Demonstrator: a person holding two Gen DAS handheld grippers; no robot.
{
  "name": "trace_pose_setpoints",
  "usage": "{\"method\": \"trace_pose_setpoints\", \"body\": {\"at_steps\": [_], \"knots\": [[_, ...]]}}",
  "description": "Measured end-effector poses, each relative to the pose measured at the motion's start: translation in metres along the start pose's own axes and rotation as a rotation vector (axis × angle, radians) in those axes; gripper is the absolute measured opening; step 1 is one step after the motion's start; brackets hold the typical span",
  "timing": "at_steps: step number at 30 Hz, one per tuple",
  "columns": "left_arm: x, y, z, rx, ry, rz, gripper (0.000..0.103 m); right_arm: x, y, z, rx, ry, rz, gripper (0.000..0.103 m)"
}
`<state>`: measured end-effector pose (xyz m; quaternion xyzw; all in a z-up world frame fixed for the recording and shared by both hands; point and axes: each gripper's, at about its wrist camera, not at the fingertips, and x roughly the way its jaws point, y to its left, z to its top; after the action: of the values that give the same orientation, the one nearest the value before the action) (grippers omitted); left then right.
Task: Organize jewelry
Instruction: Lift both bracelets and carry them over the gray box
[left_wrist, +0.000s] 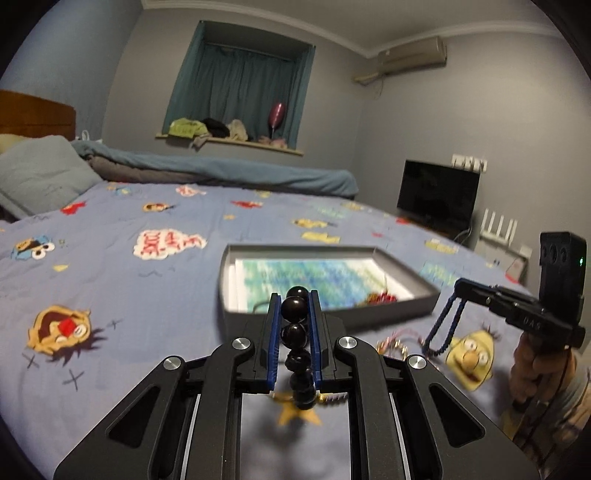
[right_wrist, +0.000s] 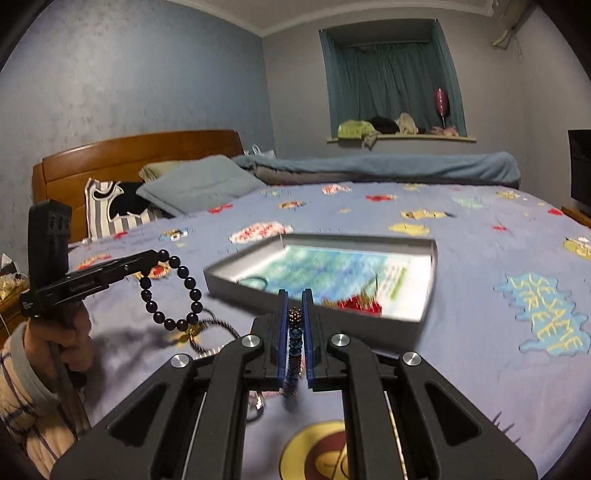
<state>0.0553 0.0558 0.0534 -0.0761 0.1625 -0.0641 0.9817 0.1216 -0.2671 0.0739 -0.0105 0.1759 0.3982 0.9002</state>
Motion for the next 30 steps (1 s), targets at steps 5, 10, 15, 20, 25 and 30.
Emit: {"method": "trace_pose_setpoints", "body": {"at_steps": [5,10,15,20,25,30], "knots": [[0.007,0.006,0.011,-0.028,-0.019,-0.02,0.015,0.002,-0.005,0.018,0.011,-0.044,0.007,0.007],[0.013,0.005,0.026,-0.024,-0.046,-0.043,0.015,0.007,-0.009,0.033,0.023,-0.071,0.009,0.007],[0.022,0.004,0.037,-0.024,-0.068,-0.052,0.015,0.013,-0.014,0.046,0.025,-0.095,0.008,0.007],[0.032,0.003,0.046,-0.031,-0.08,-0.057,0.015,0.021,-0.019,0.053,0.044,-0.104,0.01,0.007],[0.055,-0.003,0.053,-0.02,-0.056,-0.067,0.015,0.039,-0.027,0.058,0.059,-0.081,-0.008,0.007],[0.083,-0.014,0.051,0.006,-0.003,-0.072,0.015,0.062,-0.03,0.056,0.068,-0.029,-0.019,0.007]]}}
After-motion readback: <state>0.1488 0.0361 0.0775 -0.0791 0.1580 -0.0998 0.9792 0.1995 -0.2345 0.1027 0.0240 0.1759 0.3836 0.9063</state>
